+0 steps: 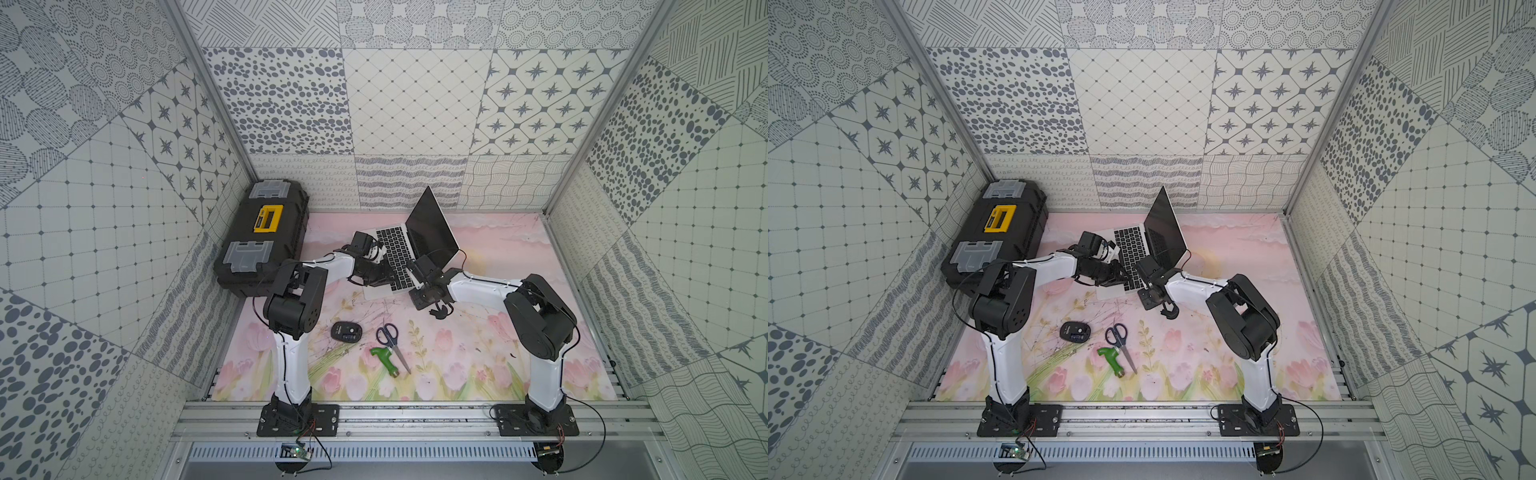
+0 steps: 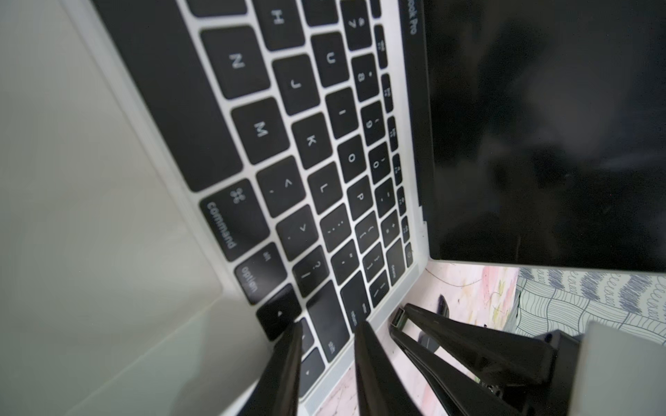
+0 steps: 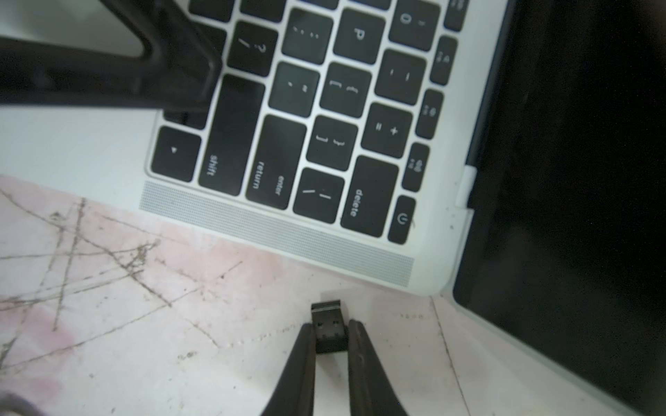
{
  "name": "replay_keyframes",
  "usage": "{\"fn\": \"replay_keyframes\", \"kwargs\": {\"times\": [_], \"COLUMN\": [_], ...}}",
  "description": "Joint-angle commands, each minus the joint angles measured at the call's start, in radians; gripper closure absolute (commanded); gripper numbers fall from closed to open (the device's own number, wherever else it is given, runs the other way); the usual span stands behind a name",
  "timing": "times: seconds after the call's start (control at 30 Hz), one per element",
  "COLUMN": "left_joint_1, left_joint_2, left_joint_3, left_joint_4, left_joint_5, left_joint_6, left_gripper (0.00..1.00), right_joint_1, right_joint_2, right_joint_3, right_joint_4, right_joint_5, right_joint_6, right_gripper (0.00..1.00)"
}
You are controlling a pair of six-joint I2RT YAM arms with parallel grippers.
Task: Insert the wireless mouse receiver into the laptop
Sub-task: Insert the USB plug into the USB port.
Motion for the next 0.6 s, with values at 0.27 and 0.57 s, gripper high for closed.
{"fn": "replay_keyframes", "kwargs": {"times": [0.27,0.57], "left_joint_1": [-0.010,-0.010], "left_joint_2": [0.036,0.034], "left_joint_3": [0.003,-0.008], "left_joint_4": [-0.058,-0.058], "left_joint_5": [-0.040,-0.045], "left_joint_6": [0.054,0.054], "left_gripper": [0.73,0.73], "right_joint_1": [-0.003,-0.003], "right_joint_2": [0.065,0.097], "right_joint_3": [0.064,0.100], "right_joint_4": [-0.005,-0.081], "right_joint_5": [0.035,0.057], "right_joint_6": [0.070,0.141], "right_gripper": [0.84,0.84]}}
